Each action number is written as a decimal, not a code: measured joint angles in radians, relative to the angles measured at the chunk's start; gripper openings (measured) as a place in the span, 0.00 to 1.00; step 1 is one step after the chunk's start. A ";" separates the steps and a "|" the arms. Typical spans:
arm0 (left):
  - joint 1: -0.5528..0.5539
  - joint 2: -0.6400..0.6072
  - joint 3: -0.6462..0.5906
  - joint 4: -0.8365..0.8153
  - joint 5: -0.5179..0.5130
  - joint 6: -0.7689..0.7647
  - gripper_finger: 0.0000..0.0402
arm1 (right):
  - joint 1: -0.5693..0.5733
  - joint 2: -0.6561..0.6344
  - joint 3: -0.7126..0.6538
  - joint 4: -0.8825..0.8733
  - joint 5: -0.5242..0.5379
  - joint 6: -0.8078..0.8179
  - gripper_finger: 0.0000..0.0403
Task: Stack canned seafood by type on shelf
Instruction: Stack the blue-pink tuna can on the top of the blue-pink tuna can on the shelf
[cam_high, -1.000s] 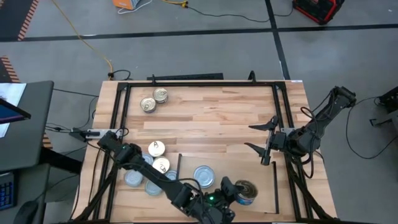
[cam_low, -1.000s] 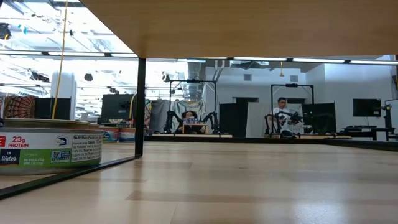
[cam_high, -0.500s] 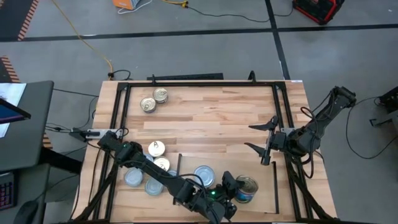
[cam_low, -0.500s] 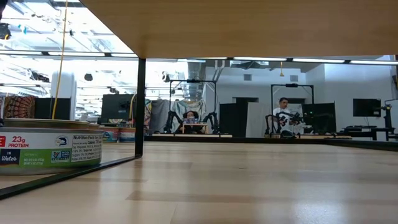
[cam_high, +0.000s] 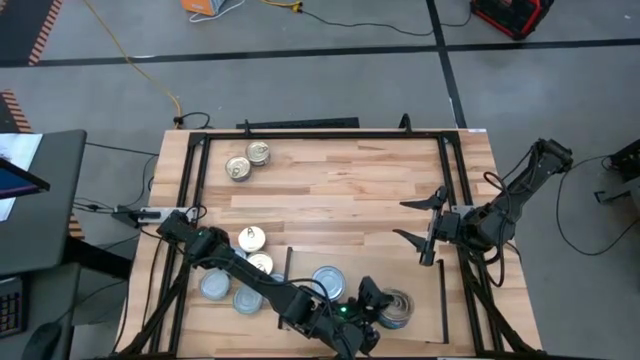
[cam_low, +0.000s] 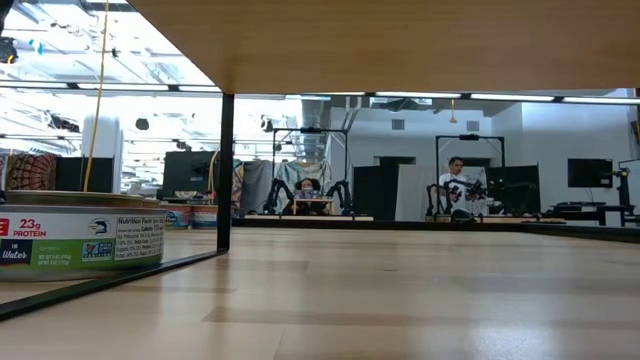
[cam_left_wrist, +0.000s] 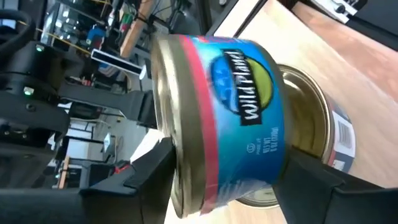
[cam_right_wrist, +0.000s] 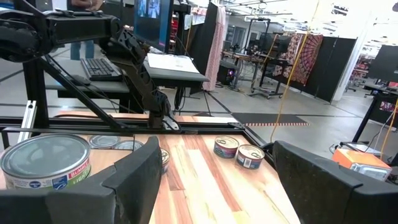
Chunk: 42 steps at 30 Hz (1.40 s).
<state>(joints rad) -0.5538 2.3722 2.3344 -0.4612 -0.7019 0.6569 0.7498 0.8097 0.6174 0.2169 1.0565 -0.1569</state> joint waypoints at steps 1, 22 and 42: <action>-0.002 0.000 0.000 0.000 0.001 0.001 0.61 | 0.000 0.000 0.000 0.000 0.000 0.000 0.82; -0.020 -0.002 0.020 -0.004 0.053 0.008 0.69 | 0.004 0.000 0.000 0.000 -0.008 0.036 0.82; -0.017 -0.014 0.021 -0.025 0.061 -0.026 0.69 | 0.244 0.019 0.000 -0.005 -0.274 -0.023 0.82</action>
<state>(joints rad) -0.5704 2.3577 2.3554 -0.4864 -0.6411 0.6313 0.9934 0.8288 0.6170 0.2115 0.7828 -0.1801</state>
